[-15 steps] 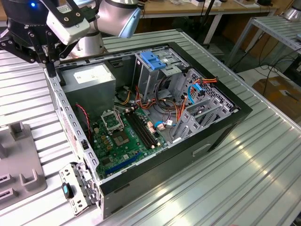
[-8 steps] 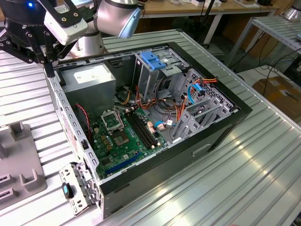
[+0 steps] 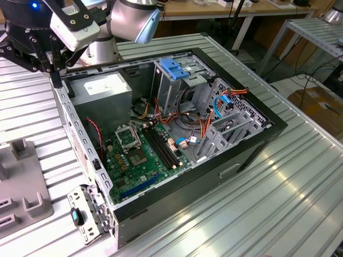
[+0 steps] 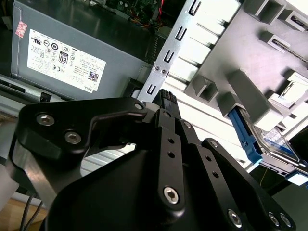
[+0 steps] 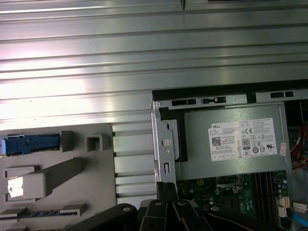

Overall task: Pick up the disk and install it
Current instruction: 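Reach for the disk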

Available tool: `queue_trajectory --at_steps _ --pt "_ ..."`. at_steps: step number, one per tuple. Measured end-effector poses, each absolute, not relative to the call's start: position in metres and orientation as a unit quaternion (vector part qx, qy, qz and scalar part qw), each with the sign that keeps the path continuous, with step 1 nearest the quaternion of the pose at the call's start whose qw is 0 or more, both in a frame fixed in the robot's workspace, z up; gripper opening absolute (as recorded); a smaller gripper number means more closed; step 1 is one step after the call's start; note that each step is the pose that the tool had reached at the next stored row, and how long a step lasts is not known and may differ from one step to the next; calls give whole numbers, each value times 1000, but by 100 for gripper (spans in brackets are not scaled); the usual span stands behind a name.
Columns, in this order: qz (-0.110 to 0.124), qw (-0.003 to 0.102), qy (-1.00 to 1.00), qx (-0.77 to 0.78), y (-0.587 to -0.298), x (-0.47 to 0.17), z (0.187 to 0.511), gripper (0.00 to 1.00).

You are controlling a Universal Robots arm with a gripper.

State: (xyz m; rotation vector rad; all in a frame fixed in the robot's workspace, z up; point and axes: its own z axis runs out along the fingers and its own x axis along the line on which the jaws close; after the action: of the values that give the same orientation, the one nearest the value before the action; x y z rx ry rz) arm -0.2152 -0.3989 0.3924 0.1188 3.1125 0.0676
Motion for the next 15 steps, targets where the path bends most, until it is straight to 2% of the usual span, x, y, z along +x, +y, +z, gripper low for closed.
queue_trajectory --at_steps 15 --pt "22 13 999 38 -399 -232 392 11"
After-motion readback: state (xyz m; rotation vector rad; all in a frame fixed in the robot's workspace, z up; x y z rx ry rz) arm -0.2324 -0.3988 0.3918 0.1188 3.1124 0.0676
